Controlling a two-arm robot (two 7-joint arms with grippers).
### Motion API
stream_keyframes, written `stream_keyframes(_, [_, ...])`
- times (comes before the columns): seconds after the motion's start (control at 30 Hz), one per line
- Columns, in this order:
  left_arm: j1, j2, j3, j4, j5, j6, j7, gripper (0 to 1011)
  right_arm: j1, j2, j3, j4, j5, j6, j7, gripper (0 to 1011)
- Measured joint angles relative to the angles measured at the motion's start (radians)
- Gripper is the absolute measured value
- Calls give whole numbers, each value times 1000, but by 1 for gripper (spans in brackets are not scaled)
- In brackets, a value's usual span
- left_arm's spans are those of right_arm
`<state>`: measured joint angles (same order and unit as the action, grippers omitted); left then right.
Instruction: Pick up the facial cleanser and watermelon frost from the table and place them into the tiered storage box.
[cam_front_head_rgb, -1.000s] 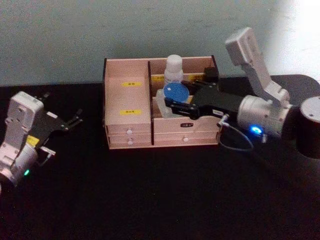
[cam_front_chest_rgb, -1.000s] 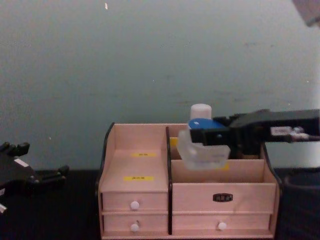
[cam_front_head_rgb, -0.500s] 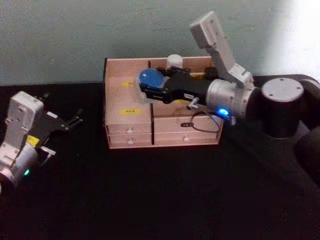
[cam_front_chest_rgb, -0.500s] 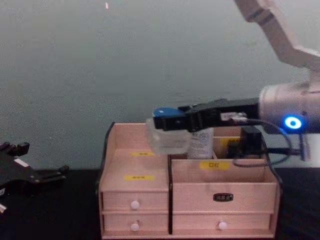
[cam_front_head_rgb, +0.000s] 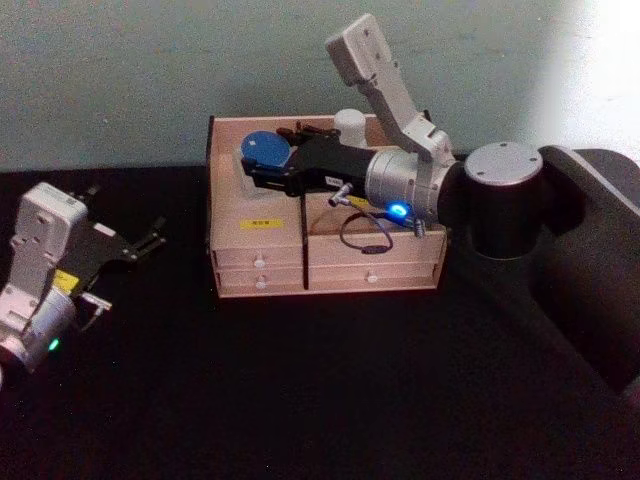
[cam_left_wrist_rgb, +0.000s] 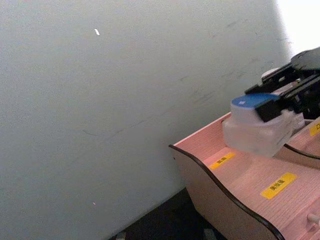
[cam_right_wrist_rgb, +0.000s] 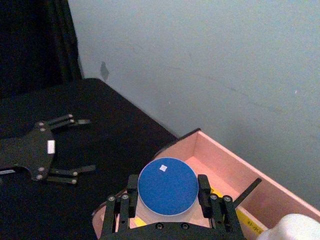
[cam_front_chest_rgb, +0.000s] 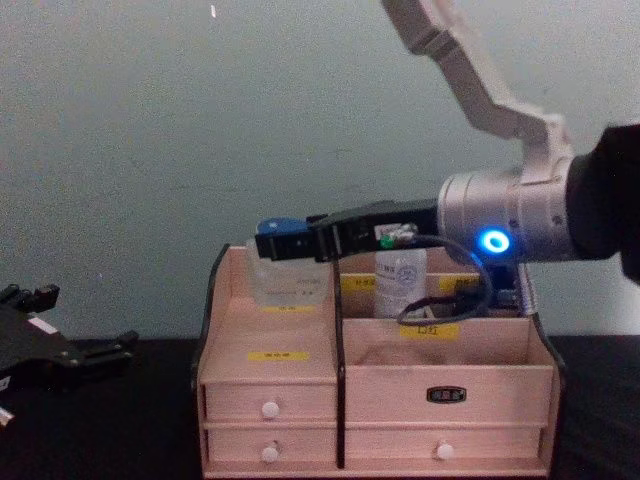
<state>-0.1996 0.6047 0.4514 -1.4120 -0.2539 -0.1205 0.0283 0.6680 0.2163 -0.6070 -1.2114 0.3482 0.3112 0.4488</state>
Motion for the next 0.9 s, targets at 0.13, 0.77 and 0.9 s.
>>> stream_keyframes(0.13, [0,0,0,0,0,0,0,1001,14,-28,-5,52,-15,0,-7,715])
stream_keyframes(0.77, [0,0,0,0,0,0,0,1001,27,-72,3,145,-62,4,-5,715])
stream_keyframes(0.9, [0,0,0,0,0,0,0,1001,26,-73,5,145,-70,4,-6,715])
